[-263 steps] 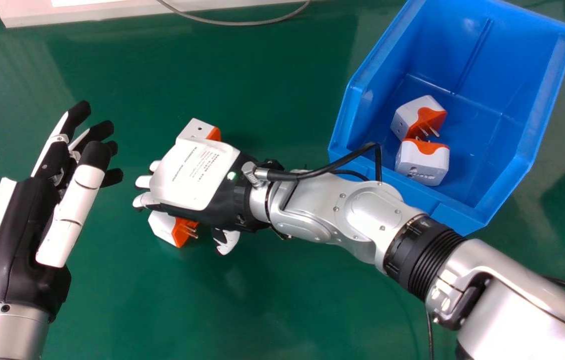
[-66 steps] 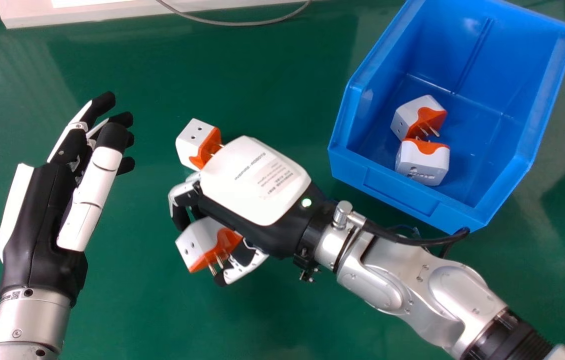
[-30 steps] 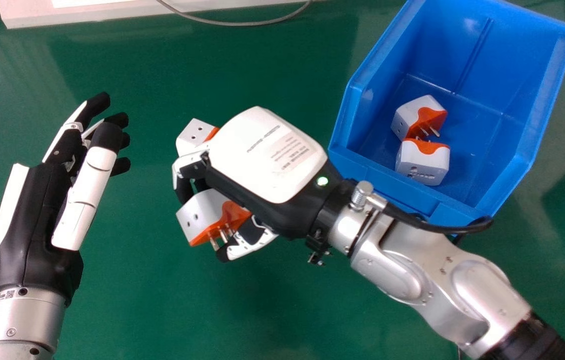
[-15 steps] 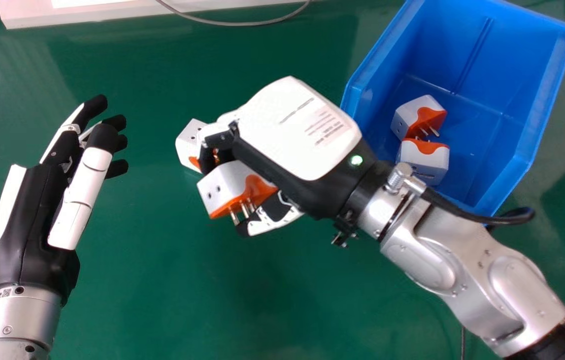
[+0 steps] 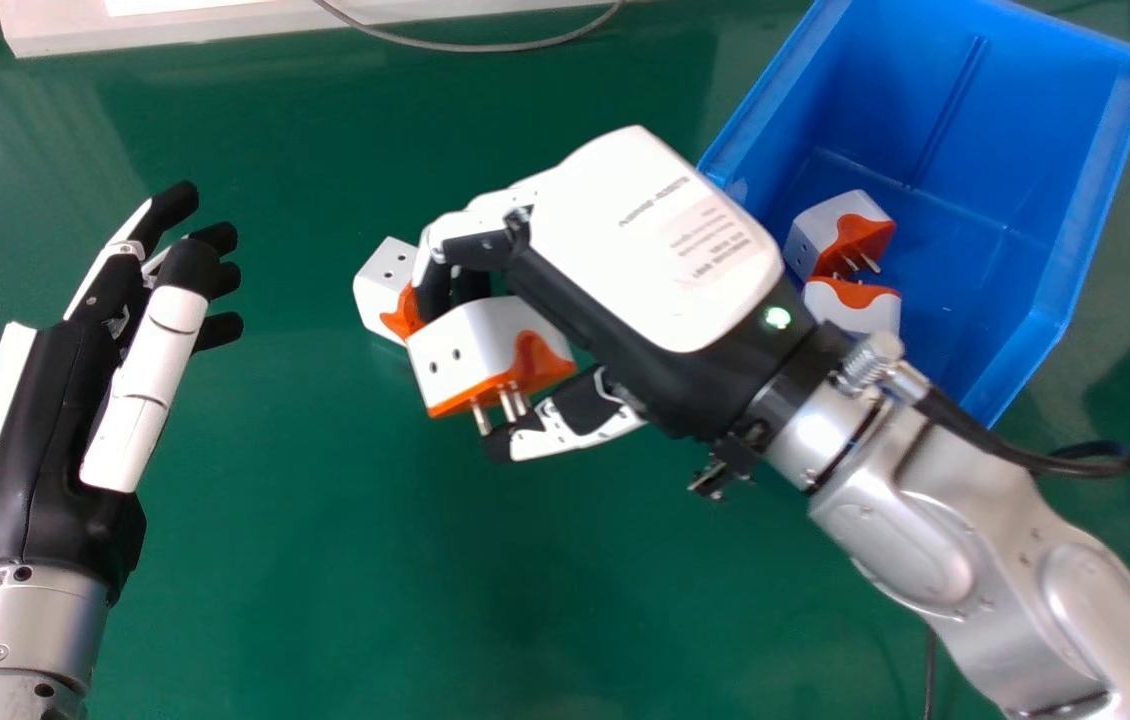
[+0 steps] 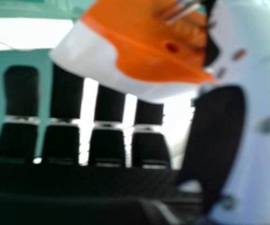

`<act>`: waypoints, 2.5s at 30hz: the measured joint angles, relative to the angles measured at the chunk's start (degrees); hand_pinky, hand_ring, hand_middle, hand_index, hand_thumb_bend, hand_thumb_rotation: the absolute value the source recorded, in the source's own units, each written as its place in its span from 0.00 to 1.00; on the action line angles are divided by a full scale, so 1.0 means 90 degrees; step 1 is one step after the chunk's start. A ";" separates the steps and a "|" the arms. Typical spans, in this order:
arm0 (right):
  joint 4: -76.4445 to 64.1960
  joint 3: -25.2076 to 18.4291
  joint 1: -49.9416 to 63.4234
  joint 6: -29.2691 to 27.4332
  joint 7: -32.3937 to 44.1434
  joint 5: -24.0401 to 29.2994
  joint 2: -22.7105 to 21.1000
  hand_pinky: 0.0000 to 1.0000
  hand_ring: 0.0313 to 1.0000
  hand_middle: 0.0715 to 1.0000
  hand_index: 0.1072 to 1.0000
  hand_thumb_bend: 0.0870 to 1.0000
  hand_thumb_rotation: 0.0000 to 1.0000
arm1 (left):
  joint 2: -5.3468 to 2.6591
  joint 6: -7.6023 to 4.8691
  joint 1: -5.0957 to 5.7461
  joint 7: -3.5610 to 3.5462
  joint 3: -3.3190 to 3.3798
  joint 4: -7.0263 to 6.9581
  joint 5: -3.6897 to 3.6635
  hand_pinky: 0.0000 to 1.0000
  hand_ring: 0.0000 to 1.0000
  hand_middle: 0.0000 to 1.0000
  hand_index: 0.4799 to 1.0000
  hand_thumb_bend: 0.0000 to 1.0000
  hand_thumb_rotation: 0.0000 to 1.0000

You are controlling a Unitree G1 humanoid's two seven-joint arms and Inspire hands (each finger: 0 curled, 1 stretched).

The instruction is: Pick all objects and put in blue box

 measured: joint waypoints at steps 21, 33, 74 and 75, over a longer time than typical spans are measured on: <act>-0.0842 -0.1206 0.0611 0.0150 -0.0018 -0.0024 -0.0339 0.34 0.42 0.49 0.45 0.45 0.00 | 0.0061 0.0005 -0.0055 -0.0095 0.0114 0.0101 -0.0131 0.82 0.86 0.88 0.83 0.75 0.85; -0.0903 -0.2136 0.0627 0.1104 0.0065 -0.0236 -0.0629 0.33 0.42 0.48 0.45 0.44 0.00 | 0.0131 0.0005 -0.0065 -0.0152 0.0173 0.0111 -0.0236 0.82 0.86 0.88 0.83 0.74 0.85; 0.5437 -0.0115 -0.2987 0.2245 -0.1617 -0.1066 -0.0948 0.34 0.41 0.47 0.44 0.45 0.00 | 0.0200 0.0262 0.0052 -0.0198 0.0174 -0.0185 -0.0366 0.81 0.87 0.88 0.85 0.77 0.84; 0.5491 -0.0081 -0.3017 0.2246 -0.1627 -0.1061 -0.0950 0.34 0.41 0.47 0.44 0.45 0.00 | 0.0199 0.0272 0.0064 -0.0195 0.0174 -0.0200 -0.0366 0.81 0.87 0.88 0.85 0.77 0.84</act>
